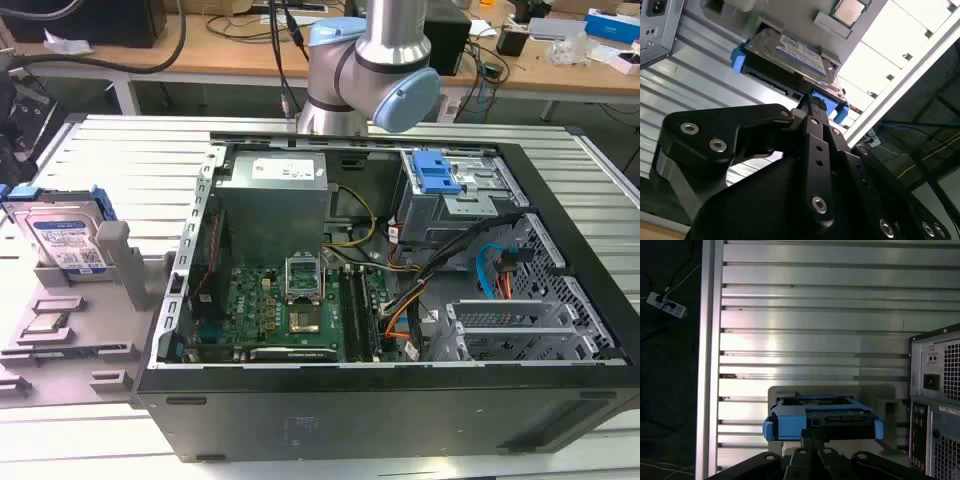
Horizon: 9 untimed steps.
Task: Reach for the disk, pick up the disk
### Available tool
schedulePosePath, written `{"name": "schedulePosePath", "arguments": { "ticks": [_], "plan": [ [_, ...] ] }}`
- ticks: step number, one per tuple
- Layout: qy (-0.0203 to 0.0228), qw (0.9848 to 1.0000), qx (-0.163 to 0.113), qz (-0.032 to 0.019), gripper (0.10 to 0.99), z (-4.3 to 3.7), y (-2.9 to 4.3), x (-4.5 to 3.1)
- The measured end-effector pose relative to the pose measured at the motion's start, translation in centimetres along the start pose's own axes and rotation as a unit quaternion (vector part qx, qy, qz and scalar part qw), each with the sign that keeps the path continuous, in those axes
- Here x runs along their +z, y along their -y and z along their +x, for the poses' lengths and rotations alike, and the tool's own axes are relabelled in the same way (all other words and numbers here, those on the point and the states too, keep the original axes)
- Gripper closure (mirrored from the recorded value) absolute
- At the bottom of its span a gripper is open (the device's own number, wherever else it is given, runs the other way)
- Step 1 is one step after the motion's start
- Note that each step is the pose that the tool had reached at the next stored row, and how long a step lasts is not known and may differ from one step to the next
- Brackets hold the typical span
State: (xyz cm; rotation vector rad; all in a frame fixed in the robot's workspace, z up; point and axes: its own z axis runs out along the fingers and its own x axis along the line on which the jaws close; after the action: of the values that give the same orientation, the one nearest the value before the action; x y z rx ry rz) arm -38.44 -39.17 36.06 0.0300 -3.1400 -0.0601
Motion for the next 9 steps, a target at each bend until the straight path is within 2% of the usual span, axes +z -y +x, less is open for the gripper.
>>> {"name": "schedulePosePath", "arguments": {
  "ticks": [2,6,9],
  "plan": [
    [-0.0009,0.9997,-0.023,0.0000,0.980,0.00,0.00,0.00],
    [-0.0019,0.9988,-0.049,0.0000,0.980,0.00,0.00,0.00],
    [-0.0028,0.9973,-0.074,0.0001,0.980,0.00,0.00,0.00]
  ]
}}
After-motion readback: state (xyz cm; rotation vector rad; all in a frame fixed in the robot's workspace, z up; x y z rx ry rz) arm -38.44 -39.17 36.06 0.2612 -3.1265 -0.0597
